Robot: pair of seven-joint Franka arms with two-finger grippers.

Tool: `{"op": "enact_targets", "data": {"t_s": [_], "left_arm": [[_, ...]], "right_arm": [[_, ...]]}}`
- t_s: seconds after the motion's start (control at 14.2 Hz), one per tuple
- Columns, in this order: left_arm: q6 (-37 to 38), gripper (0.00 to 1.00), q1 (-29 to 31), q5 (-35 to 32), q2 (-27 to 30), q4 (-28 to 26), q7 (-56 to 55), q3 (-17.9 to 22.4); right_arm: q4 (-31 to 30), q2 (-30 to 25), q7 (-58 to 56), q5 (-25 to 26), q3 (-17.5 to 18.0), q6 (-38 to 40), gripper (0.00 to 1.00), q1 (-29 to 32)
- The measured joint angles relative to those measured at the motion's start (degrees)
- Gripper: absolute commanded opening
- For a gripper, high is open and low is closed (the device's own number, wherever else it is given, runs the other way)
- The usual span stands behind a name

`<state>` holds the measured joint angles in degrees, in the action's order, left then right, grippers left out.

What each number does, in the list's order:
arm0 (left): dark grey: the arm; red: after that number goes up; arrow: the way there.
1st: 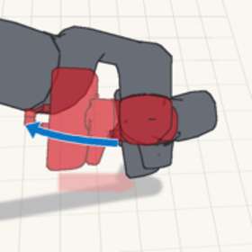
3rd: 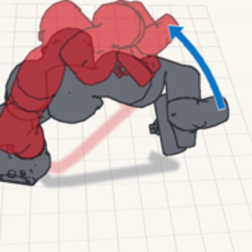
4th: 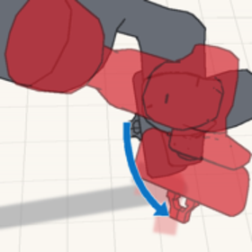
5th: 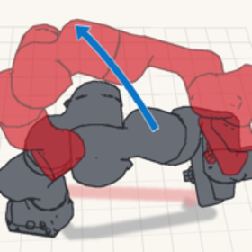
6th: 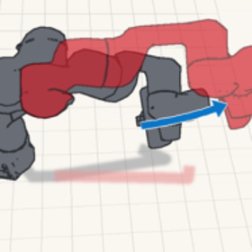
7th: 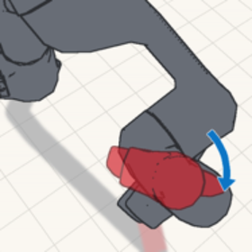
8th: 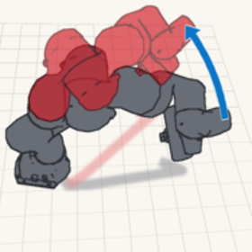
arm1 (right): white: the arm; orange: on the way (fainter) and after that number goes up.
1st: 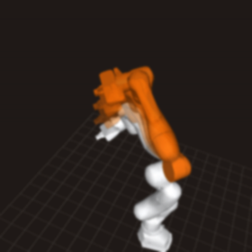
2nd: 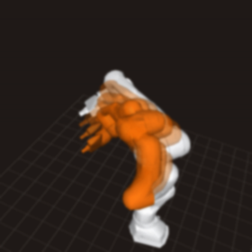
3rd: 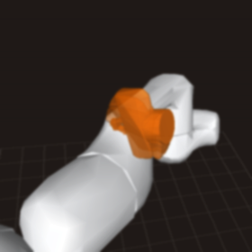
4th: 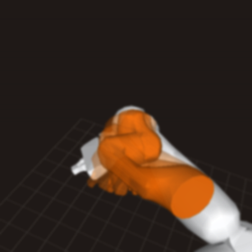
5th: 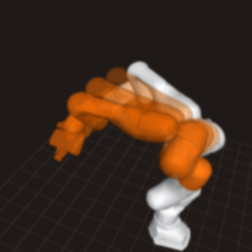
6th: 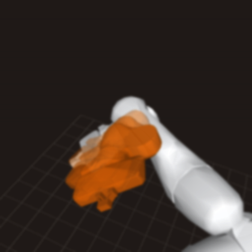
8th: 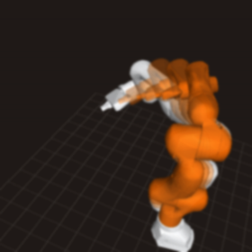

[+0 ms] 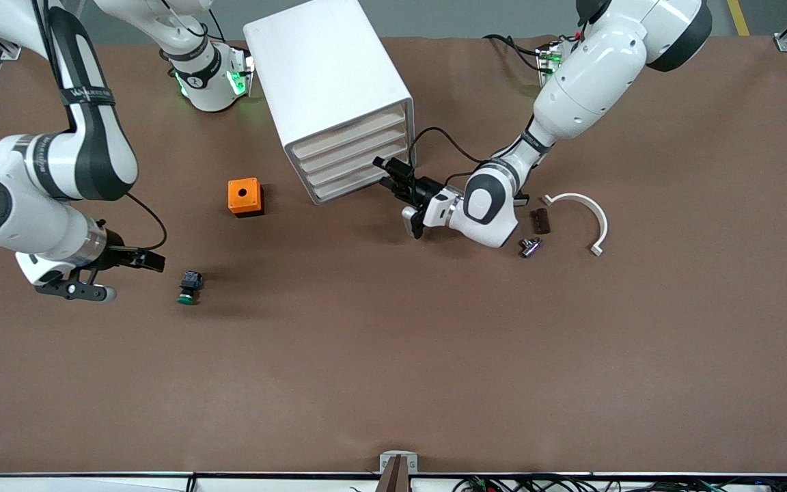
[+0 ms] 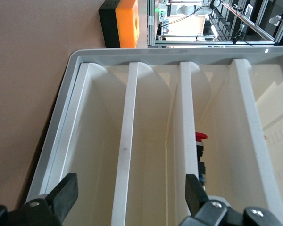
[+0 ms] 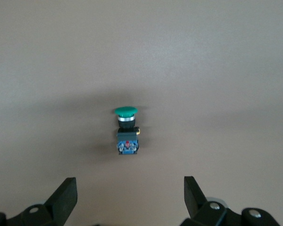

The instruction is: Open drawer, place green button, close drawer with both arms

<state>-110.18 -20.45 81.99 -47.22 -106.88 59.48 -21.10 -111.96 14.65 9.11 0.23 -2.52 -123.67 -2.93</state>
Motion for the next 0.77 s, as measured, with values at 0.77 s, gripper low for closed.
{"op": "enact_targets", "data": {"t_s": [0.77], "left_arm": [[-3.65,0.57,-4.09,9.6,-0.29,-2.6,7.2,0.0]], "right_arm": [[-3.71,11.05,3.95,0.0,0.04,-17.43,1.0,-0.61]]}}
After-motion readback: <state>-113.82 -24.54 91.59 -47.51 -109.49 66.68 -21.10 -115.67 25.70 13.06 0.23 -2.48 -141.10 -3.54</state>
